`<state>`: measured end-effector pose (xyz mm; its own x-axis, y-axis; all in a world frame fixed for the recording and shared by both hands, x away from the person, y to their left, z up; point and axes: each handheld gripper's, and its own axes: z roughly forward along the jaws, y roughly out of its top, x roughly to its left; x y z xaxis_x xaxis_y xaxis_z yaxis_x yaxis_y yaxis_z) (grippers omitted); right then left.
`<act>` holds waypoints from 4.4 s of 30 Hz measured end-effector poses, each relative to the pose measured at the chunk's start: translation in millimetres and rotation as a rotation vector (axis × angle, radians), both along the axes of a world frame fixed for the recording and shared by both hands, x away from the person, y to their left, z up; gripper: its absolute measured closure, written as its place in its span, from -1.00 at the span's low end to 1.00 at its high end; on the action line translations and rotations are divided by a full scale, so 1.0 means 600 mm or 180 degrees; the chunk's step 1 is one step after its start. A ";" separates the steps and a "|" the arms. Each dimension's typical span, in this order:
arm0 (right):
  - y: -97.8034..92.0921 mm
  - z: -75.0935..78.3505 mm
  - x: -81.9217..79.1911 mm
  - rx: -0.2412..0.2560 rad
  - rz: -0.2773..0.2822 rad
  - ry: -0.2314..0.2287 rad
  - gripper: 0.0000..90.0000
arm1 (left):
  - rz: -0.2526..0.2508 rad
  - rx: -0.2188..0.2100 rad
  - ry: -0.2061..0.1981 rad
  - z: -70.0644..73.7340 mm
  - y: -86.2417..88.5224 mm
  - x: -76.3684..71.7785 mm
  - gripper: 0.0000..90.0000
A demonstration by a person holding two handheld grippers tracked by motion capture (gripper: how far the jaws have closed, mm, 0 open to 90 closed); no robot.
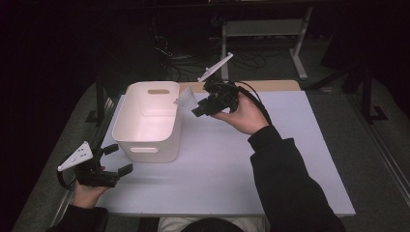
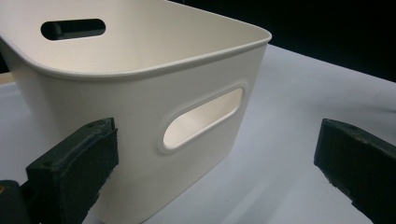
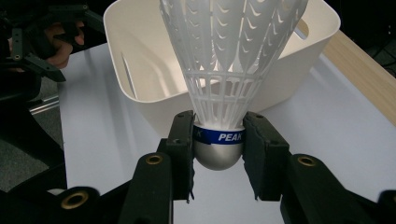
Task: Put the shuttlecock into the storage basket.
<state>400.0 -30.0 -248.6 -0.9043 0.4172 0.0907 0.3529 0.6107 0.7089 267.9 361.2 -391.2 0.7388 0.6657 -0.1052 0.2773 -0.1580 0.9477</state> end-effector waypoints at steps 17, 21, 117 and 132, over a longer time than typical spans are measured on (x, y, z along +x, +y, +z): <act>0.028 -0.011 0.007 0.0011 0.0053 0.0042 0.42 | 0.0007 -0.0006 0.0000 0.000 0.000 0.000 -1.00; 0.034 -0.012 0.010 0.0013 0.0090 0.0025 0.42 | 0.0008 0.0000 0.0000 0.000 0.001 0.000 -1.00; 0.202 -0.108 0.023 -0.0269 0.0642 0.0288 0.42 | -0.0005 -0.0005 -0.0002 0.000 0.002 -0.003 -1.00; 0.203 -0.109 0.022 -0.0290 0.0570 0.0212 0.09 | 0.0023 -0.0001 -0.0002 0.000 0.004 -0.007 -1.00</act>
